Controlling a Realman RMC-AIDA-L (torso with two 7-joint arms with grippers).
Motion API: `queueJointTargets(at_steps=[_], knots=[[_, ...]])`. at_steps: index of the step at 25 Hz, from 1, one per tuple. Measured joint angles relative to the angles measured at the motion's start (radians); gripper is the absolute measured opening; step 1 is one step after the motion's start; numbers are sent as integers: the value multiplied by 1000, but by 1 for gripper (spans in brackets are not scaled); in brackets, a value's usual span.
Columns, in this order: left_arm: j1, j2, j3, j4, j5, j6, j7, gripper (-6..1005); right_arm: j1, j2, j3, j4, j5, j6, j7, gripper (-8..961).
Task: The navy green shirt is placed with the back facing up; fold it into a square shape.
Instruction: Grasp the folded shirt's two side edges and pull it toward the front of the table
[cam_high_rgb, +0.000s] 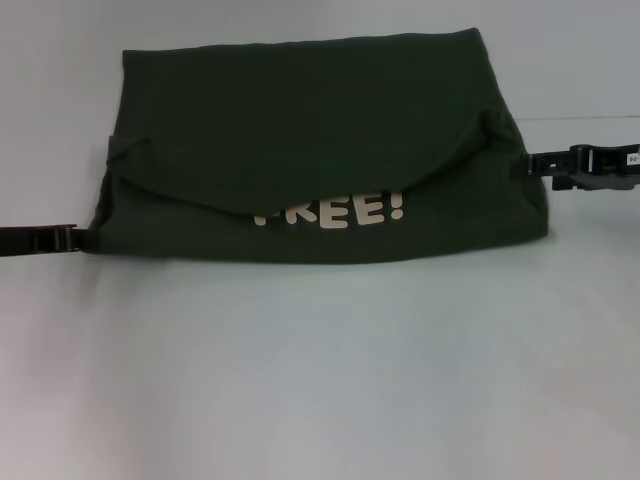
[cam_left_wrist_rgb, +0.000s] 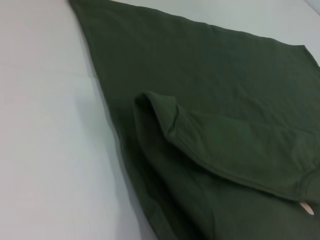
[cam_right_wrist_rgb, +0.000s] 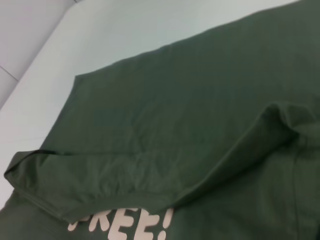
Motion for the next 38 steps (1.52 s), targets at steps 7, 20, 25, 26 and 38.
queueJointTargets(at_steps=[7, 20, 25, 26, 38], knots=[[0, -1, 0, 0, 0, 0, -1, 0, 19, -12, -26, 2, -111, -15, 142, 900], [5, -8, 0, 0, 0, -8, 6, 1, 37, 30, -27, 41, -168, 99, 97, 899], [7, -8, 0, 0, 0, -6, 6, 1, 45, 49, -29, 63, -169, 146, 69, 899], [7, -8, 0, 0, 0, -6, 6, 1, 48, 52, -29, 74, -168, 157, 60, 899], [1, -7, 0, 0, 0, -3, 6, 0, 56, 97, -34, 105, -165, 267, 8, 867]])
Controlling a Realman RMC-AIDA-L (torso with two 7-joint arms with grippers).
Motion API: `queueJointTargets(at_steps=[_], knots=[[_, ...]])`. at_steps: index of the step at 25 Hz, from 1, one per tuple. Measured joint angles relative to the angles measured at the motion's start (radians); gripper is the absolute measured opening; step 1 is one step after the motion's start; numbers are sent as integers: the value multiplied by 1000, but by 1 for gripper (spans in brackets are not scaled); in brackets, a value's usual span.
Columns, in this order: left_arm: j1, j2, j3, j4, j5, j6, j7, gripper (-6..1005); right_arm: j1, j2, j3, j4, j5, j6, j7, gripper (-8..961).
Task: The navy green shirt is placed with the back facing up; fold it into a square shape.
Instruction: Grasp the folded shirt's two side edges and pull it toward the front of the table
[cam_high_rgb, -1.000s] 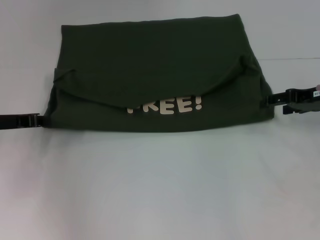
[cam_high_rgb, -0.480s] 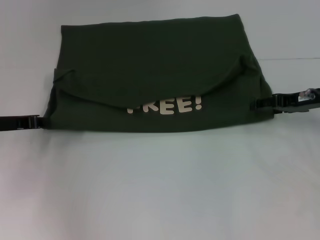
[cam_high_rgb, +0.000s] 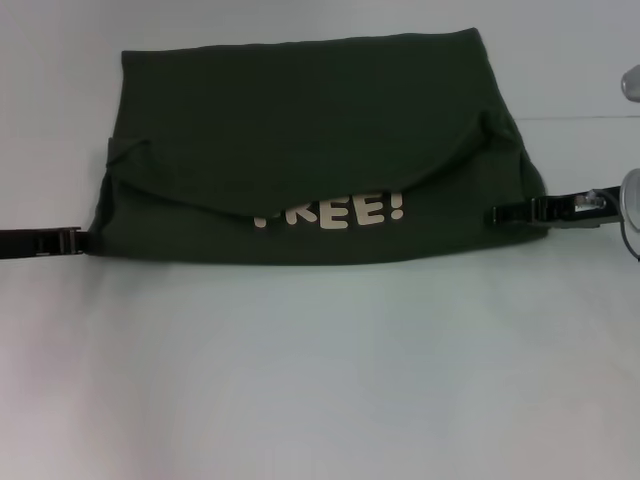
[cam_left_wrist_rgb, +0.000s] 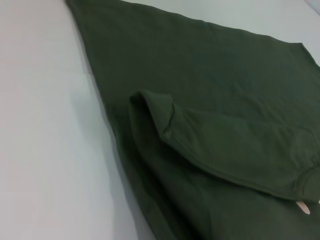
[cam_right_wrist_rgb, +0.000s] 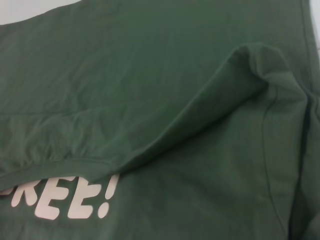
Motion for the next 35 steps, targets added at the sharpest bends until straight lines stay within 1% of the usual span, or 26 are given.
queueJointTargets(at_steps=[4, 13, 19, 27, 32, 35], knots=[[-1, 2, 0, 0, 0, 1, -2, 0, 6, 5, 0, 2, -2, -2, -2, 823], [-1, 5, 0, 0, 0, 0, -5, 1, 5, 3, 1, 2, -2, -1, 7, 725], [-1, 5, 0, 0, 0, -1, -5, 0, 5, 1, 4, 2, -2, -1, 7, 483], [-3, 3, -3, 1, 0, 1, -7, 1, 0, 1, 4, 13, -1, -3, 7, 427], [-4, 3, -3, 2, 0, 2, -7, 7, -5, -7, 6, 13, 2, -10, 7, 301], [-4, 3, -4, 2, 0, 2, -7, 11, -5, -7, 6, 12, 0, -11, 4, 194]])
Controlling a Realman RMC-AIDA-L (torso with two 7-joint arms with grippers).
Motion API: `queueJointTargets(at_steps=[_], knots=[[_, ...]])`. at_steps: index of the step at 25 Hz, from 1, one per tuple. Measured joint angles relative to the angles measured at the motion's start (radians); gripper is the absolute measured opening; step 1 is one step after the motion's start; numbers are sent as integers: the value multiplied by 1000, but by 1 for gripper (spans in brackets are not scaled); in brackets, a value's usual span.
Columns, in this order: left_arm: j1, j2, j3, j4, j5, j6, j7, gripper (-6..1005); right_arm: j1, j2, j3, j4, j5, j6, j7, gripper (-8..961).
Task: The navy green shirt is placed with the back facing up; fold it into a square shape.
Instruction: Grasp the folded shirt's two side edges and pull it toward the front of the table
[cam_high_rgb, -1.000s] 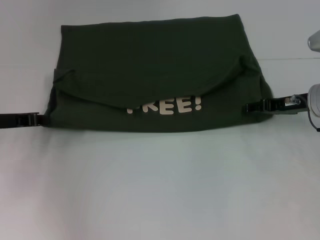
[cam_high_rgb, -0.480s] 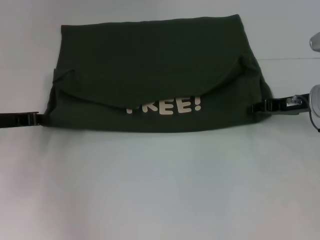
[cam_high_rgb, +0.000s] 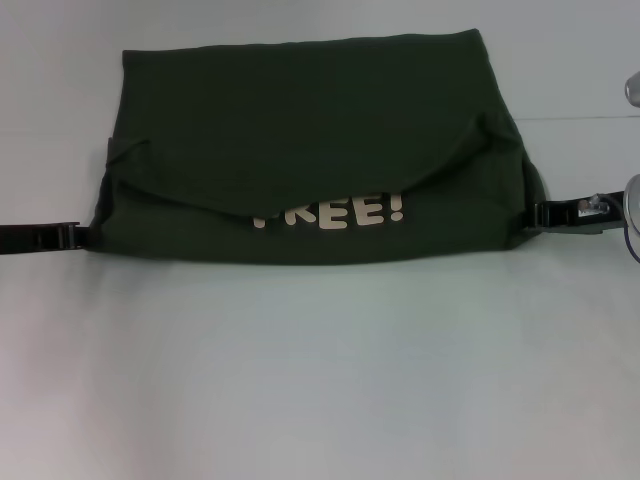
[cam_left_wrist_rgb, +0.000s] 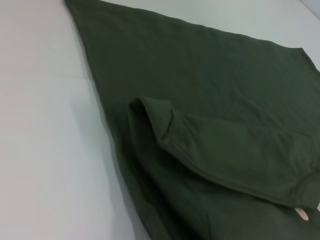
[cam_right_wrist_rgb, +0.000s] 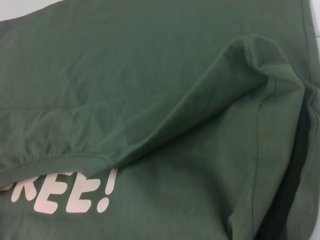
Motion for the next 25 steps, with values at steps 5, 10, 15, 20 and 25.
queueJointTargets(at_steps=[5, 10, 15, 20, 25], knots=[[0, 2, 1, 0, 0, 15, 0, 17, -5, -1, 0, -11, 0, -7, -4, 82], [10, 19, -6, 22, 0, 110, -21, 23, -40, -9, 8, -82, 5, -94, -6, 73], [39, 50, -10, 68, 0, 271, -62, 29, -119, 1, 37, -239, 9, -253, -23, 73], [64, 81, -38, 97, 35, 435, -99, 36, -187, 3, 135, -291, 47, -452, -115, 73], [75, 96, -97, 109, 115, 579, -105, 42, -281, 11, 232, -346, 92, -631, -186, 74]])
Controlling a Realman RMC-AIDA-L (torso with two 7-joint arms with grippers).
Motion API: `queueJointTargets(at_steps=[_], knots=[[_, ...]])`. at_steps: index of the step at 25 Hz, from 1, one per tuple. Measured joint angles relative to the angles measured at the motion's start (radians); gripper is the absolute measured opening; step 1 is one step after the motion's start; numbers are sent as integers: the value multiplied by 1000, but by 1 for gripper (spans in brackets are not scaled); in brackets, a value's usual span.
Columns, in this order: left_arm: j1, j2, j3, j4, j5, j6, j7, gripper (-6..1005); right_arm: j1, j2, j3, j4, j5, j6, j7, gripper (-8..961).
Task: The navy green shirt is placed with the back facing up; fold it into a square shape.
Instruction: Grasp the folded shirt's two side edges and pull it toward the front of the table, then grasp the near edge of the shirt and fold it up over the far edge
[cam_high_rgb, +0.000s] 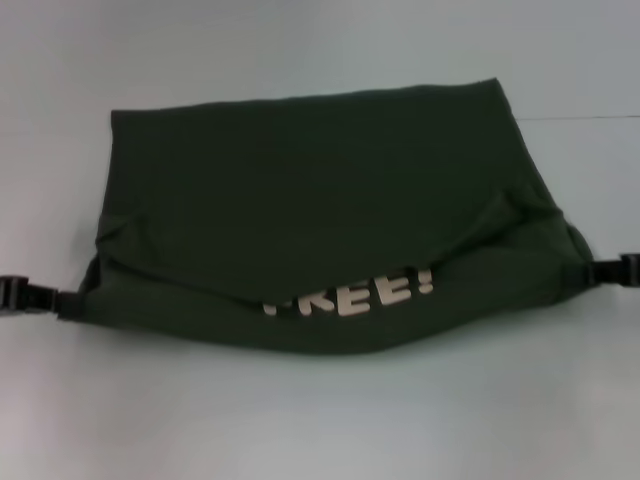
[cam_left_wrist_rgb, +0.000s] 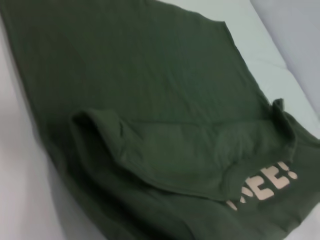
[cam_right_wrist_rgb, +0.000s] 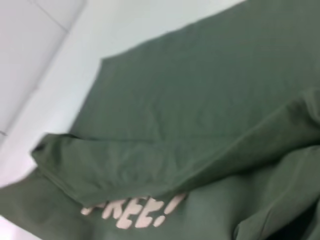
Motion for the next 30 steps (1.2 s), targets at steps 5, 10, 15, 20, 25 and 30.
queueJointTargets(at_steps=[5, 10, 15, 20, 25, 30], knots=[[28, 13, -41, 39, 18, 142, -20, 48, -70, 2, 64, -19, 39, -141, -47, 74], [38, 28, -96, 56, 38, 203, -42, 54, -88, -2, 111, -14, 43, -166, -55, 74], [-5, 42, -203, 48, 33, 123, -101, 60, -16, -12, 179, -6, 46, -125, -53, 72], [-65, 37, -261, 38, 30, -39, -159, 66, 110, -31, 189, 53, 47, 23, -45, 70], [-124, 16, -274, 0, 27, -232, -164, 73, 228, -47, 154, 162, 46, 252, -44, 76], [-162, -44, -276, -11, -5, -433, -133, 79, 313, -20, 117, 222, 46, 481, -53, 81]])
